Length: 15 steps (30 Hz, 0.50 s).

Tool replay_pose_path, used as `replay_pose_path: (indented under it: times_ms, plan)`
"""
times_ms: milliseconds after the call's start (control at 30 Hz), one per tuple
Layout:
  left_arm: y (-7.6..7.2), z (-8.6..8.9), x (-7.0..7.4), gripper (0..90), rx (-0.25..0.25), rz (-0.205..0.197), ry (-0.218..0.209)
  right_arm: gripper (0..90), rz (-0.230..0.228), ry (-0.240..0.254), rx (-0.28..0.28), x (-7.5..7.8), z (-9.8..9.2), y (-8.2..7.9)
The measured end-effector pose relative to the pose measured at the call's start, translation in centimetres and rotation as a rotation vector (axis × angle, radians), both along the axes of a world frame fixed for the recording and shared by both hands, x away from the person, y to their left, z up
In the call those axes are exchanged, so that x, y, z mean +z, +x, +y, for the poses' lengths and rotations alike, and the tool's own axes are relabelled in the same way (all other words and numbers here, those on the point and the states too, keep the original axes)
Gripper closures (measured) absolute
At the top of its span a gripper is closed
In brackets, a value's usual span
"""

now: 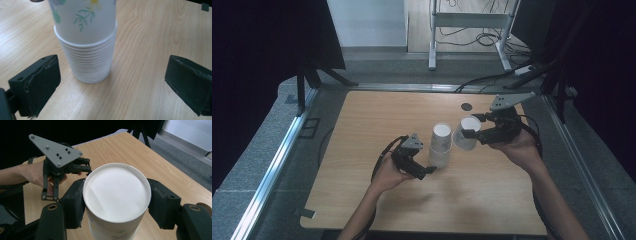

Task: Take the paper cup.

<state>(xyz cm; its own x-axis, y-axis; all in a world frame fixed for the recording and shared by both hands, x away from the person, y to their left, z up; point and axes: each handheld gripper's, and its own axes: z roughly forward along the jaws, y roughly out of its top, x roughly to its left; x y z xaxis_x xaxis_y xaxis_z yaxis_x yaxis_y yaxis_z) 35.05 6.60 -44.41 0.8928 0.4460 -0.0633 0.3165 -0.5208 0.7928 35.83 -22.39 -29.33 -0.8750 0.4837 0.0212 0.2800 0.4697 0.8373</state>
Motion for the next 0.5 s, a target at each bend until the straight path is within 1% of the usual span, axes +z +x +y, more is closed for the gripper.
replay_pose_path:
  times_ms: [167,300,500]
  plan:
    - [-0.7,-0.3,-0.1,0.9,-0.013,-0.001,-0.002,35.8,0.003,0.006,0.003,-0.9,-0.5,-0.7]
    - [-1.3,-0.4,-0.3,1.1,-0.022,0.001,-0.013,35.8,0.009,0.011,0.007,-1.8,-0.8,-1.1]
    - [-2.3,-0.7,-0.5,1.7,-0.042,-0.004,-0.018,35.8,0.023,0.02,0.021,-3.3,-0.8,-1.8]
